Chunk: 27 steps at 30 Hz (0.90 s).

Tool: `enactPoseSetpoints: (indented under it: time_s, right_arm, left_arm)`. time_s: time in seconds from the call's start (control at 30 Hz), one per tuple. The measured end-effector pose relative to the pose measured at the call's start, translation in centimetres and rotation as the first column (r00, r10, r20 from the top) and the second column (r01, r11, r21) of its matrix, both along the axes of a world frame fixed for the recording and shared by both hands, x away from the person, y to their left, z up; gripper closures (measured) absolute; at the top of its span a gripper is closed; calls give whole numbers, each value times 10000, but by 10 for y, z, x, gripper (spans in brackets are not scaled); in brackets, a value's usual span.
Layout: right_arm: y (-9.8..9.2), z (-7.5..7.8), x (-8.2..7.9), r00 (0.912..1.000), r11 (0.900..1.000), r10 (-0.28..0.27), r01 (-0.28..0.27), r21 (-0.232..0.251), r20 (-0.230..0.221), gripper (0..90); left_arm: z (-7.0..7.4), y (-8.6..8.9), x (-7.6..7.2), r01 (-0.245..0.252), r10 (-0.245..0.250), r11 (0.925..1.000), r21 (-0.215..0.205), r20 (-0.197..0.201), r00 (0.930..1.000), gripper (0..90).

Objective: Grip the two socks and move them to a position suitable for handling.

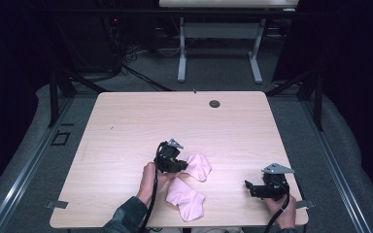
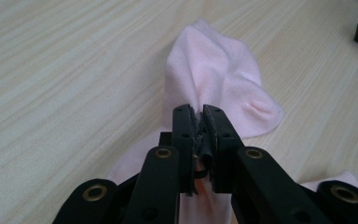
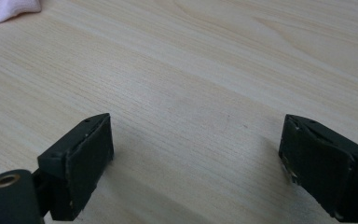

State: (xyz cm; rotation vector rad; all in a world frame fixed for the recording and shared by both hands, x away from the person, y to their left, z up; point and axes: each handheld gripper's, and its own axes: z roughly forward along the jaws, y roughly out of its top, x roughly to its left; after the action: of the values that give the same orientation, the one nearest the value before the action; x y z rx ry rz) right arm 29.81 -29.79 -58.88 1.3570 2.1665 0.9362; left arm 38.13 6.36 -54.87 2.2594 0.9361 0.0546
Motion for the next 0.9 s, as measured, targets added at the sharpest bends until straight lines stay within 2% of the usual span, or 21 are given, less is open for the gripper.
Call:
enactPoseSetpoints:
  time_s: [0.07, 0.13, 0.2, 0.23, 0.33, 0.43, 0.5, 0.6, 0.67, 0.8, 0.9]
  right_arm:
    - [0, 0, 0, 10000, 10000, 0, 0, 0, -5, 93]
    - [0, 0, 0, 10000, 10000, -7, 7, 6, 2, 93]
    - [0, 0, 0, 10000, 10000, -7, 7, -5, -7, 93]
    - [0, 0, 0, 10000, 10000, -27, 27, 45, 25, 93]
    - [0, 0, 0, 10000, 10000, -30, 30, 39, 12, 94]
    - [0, 0, 0, 10000, 10000, -38, 38, 39, 1, 95]
    - [0, 0, 0, 10000, 10000, -91, 91, 34, -9, 96]
    - [0, 1, 0, 9998, 9999, -107, 106, -15, -148, 75]
    - [2, 2, 1, 9994, 9998, -178, 178, -8, -309, 40]
    - [10, 10, -4, 9991, 9988, -113, 132, 466, -403, 31]
    - [25, 22, -10, 9990, 9954, 163, -124, 945, -413, 22]
  left_arm:
    - [-2, 0, 1, 40, -41, 9998, 208, 62, 10000, 827]
    - [-4, -1, 2, -45, 43, 9997, 233, 76, 10000, 812]
    - [-6, -1, 3, -92, 90, 9996, 267, 106, 9999, 758]
    - [-6, -1, 4, -140, 136, 9994, 306, 115, 9998, 718]
    - [-5, 0, 4, -393, 385, 9989, 248, 317, 9988, 525]
    - [0, 4, 1, -525, 510, 9984, 230, 628, 9967, 350]
    - [6, 8, -4, -652, 618, 9973, 345, 911, 9939, 241]
    - [12, 15, -12, -826, 771, 9959, 372, 1300, 9885, 150]
    - [15, 22, -18, -903, 841, 9954, 334, 1541, 9845, 143]
    - [18, 40, -30, -1212, 1119, 9918, 413, 1814, 9770, 57]
    - [17, 53, -39, -1498, 1423, 9884, 235, 1962, 9702, 15]
